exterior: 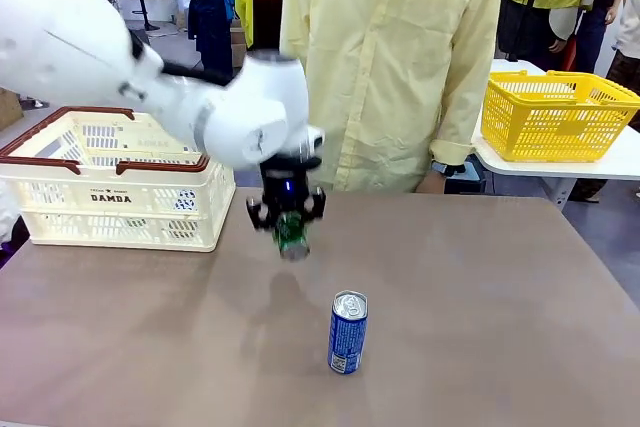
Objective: Place the drinks into the Shopping basket.
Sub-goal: Pick up one drink and place it into the Shopping basket.
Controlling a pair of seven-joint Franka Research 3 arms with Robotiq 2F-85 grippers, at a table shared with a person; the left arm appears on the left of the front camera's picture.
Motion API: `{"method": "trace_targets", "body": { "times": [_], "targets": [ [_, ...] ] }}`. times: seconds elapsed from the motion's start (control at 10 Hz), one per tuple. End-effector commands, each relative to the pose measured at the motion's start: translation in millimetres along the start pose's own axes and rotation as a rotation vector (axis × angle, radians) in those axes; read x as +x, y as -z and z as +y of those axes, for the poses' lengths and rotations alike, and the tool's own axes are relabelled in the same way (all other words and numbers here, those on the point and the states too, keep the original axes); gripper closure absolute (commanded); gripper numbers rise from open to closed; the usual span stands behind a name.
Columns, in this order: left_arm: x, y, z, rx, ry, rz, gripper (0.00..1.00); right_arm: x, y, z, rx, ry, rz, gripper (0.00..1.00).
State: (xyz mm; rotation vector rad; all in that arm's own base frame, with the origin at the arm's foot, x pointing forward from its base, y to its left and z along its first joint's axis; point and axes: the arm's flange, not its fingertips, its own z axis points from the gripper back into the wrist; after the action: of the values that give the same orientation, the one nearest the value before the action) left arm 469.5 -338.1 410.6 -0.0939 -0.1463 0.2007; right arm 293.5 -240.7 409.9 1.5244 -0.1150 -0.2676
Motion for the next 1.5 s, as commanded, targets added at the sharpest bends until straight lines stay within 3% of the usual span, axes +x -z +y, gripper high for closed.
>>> {"method": "trace_targets", "body": {
  "times": [0.0,0.1,0.3,0.5,0.6,1.0,1.1,1.2,1.4],
  "targets": [
    [30,-118,25,-0.013,0.041,-0.059,1.0,-2,0,4,0.004,0.013,0.0,0.0],
    [50,-164,45,0.014,0.091,-0.103,1.0,-2,0,4,0.004,0.013,0.0,0.0],
    [81,-194,100,0.044,0.175,-0.157,1.0,-2,0,4,0.004,0.013,0.0,0.0],
    [83,-202,152,-0.01,0.066,-0.196,1.0,-2,0,4,0.004,0.013,0.0,0.0],
    [82,-219,116,0.041,0.136,-0.161,1.0,-2,0,4,0.004,0.013,0.0,0.0],
    [85,-210,123,0.042,0.138,-0.161,1.0,-2,0,4,0.004,0.013,0.0,0.0],
    [100,-204,121,0.095,0.251,-0.195,1.0,-2,0,4,0.004,0.013,0.0,0.0],
    [132,-196,129,0.169,0.227,-0.142,1.0,-2,0,4,0.004,0.013,0.0,0.0],
    [173,-161,155,0.205,0.193,-0.097,1.0,-2,0,4,0.004,0.013,0.0,0.0]
  ]
}}
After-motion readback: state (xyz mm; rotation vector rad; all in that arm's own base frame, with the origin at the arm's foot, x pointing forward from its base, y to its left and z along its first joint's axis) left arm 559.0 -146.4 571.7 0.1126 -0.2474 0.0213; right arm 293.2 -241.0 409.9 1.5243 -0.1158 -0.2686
